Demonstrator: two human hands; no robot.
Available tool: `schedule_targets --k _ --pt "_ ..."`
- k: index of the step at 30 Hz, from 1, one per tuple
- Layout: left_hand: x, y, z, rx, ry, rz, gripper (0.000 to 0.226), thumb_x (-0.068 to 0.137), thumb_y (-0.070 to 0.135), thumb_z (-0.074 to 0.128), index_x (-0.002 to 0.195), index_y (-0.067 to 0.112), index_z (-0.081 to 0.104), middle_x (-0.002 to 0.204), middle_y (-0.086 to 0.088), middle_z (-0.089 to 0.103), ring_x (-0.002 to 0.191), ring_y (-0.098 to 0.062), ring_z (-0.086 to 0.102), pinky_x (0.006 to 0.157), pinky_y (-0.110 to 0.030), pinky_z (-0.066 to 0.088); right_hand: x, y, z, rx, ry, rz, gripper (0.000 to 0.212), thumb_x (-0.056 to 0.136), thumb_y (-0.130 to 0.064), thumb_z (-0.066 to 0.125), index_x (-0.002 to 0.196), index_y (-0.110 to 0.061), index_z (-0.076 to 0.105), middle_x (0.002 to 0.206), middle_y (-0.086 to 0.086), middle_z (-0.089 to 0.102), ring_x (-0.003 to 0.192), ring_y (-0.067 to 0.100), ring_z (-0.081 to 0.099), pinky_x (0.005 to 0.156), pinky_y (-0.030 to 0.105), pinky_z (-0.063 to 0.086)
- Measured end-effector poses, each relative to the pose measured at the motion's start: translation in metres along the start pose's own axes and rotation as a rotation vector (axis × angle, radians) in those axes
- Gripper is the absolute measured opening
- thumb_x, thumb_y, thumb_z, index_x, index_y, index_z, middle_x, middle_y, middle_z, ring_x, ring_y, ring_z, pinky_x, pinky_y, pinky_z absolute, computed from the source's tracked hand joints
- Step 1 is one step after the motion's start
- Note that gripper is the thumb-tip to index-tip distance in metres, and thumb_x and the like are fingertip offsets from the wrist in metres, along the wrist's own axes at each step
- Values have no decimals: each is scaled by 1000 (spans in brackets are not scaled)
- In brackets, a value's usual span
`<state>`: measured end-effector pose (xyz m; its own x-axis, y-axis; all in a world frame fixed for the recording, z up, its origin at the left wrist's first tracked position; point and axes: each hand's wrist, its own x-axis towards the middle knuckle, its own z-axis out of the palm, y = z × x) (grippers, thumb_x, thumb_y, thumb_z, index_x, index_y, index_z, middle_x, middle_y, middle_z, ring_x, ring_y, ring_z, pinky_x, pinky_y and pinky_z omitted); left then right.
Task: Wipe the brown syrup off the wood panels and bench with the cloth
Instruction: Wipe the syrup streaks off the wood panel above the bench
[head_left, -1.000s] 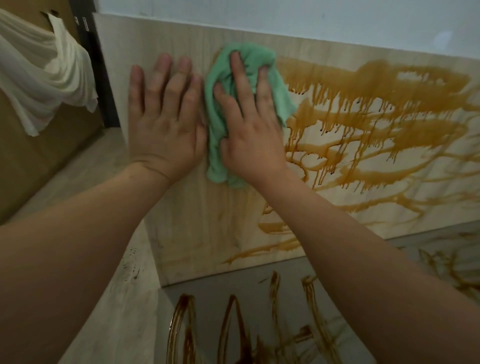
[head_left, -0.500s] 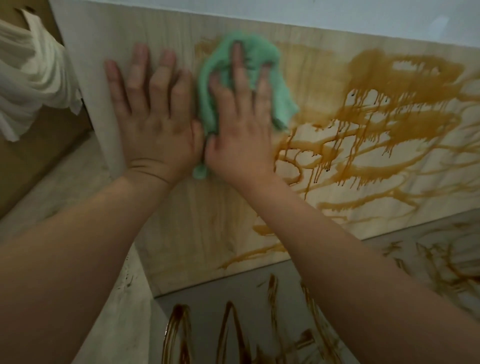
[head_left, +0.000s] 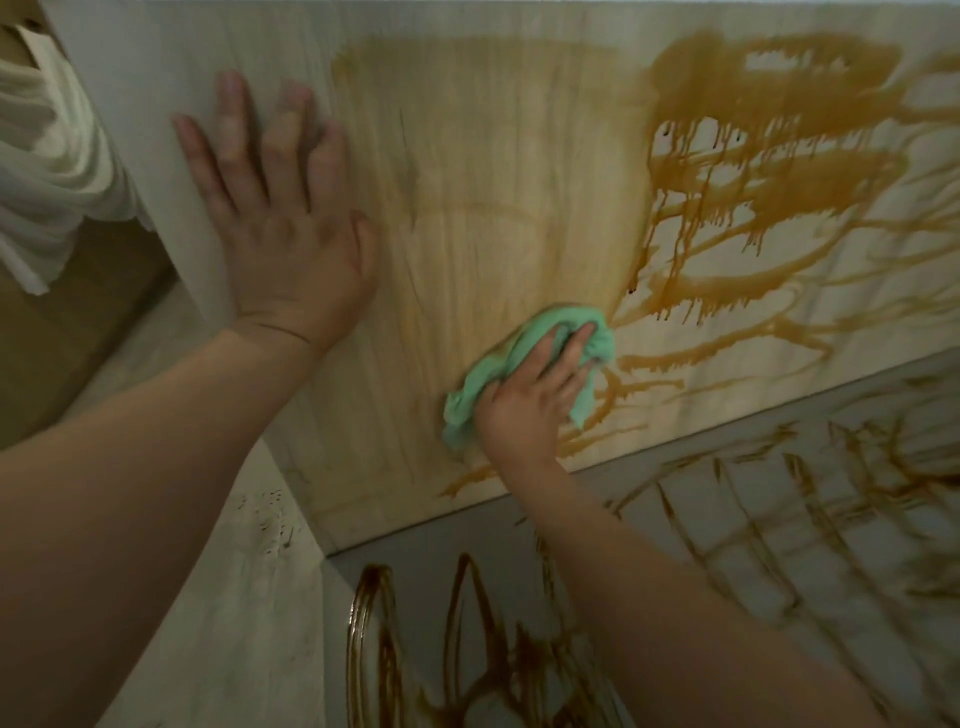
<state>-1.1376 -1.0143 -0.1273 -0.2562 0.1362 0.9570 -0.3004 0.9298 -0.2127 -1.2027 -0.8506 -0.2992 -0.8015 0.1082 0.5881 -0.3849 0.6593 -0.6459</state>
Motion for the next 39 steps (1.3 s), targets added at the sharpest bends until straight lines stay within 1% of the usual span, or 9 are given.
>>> schedule_targets --k 4,9,15,20,24,29,32,34,39 --pt "0 22 -5 -154 -77 260 46 90 19 58 133 4 57 145 -24 51 144 -43 39 120 -69 20 14 -21 -16 82 -122 77 95 77 -19 59 155 4 9 165 30 -16 147 64 -5 121 71 4" --pt "-2 39 15 -107 -124 397 49 94 26 52 141 10 54 154 -19 47 148 -45 35 121 -70 17 37 -9 -22 91 121 -76 88 75 -29 61 154 -3 33 169 23 6 153 54 8 124 65 7" --pt "-10 38 26 -32 -132 432 50 98 30 44 143 10 49 156 -21 44 149 -51 30 117 -75 18 -45 22 44 370 -55 726 85 95 -15 48 162 1 -1 169 21 -14 154 46 5 126 52 16" --pt "-12 38 25 -6 -125 432 50 99 31 42 144 10 50 155 -21 45 148 -51 32 118 -73 19 -100 -27 58 499 -398 863 110 93 -17 64 155 5 -24 162 23 -32 155 44 1 127 40 16" --pt "-10 39 26 15 -102 422 51 97 31 46 144 11 52 154 -20 48 147 -50 34 117 -73 21 -38 1 39 534 -293 1036 101 97 -13 59 159 -2 -21 166 22 -26 156 43 2 125 44 18" --pt "-12 40 28 36 -83 430 50 97 30 45 142 11 55 152 -20 49 146 -50 36 117 -73 23 -66 -1 38 523 -340 880 121 86 -15 70 157 -6 -27 164 10 -34 157 38 -4 125 37 18" --pt "-11 40 25 28 -108 419 52 99 31 43 146 12 50 155 -20 46 148 -49 32 118 -72 20 -44 10 33 534 -403 1029 118 90 -17 66 155 -6 -32 164 11 -37 157 40 -5 126 42 12" --pt "-11 40 23 4 -153 405 54 99 33 43 149 12 46 158 -20 42 150 -49 28 119 -72 16 -11 32 19 543 -337 1121 113 91 -15 63 157 -9 -30 166 11 -32 157 41 0 127 46 12" --pt "-13 37 25 58 -115 427 52 100 32 40 148 12 49 155 -21 46 147 -51 33 117 -74 20 46 73 -22 464 -178 967 107 90 -5 56 160 -10 -24 168 10 -29 157 42 -5 128 46 10"
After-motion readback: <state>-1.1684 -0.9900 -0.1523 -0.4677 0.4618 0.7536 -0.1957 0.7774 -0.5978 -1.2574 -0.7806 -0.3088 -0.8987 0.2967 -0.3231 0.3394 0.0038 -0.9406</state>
